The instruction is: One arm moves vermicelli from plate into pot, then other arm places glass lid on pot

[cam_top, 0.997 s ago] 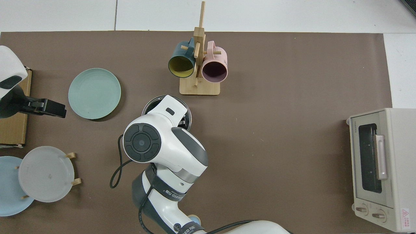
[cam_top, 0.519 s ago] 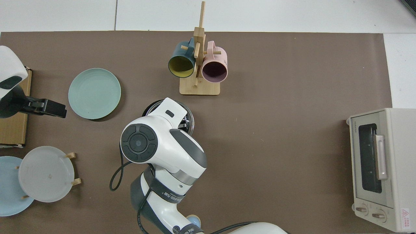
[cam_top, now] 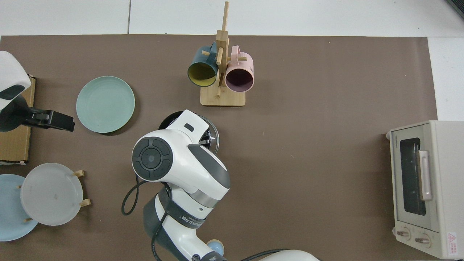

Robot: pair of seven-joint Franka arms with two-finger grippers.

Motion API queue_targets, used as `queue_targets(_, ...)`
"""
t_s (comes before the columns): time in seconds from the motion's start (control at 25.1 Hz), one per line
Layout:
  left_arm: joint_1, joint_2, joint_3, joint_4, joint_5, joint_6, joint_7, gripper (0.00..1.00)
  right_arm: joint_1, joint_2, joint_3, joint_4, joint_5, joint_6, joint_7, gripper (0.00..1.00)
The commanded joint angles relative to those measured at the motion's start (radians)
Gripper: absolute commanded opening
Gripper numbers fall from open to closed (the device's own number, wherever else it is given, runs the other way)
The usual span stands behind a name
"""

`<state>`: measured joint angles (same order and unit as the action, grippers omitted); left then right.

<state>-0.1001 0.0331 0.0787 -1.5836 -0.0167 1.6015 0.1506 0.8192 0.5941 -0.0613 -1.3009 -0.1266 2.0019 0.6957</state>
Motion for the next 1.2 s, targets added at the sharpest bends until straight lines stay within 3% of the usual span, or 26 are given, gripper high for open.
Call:
queue_targets(0.0,-0.010,-0.016,0.007,-0.009,-0.011,-0.006,0.012,1.00,0.001,-0.005,0.004,0.023,-0.004,-0.026,-0.025,0.00)
queue_targets(0.36,-0.009,-0.018,0.007,-0.010,-0.012,-0.008,0.015,1.00,0.012,0.061,0.006,0.115,0.007,-0.037,-0.021,0.00)
queue_targets(1.16,-0.009,-0.018,0.009,-0.010,-0.012,-0.009,0.015,1.00,0.014,0.096,0.005,0.121,0.007,-0.020,-0.024,0.00)
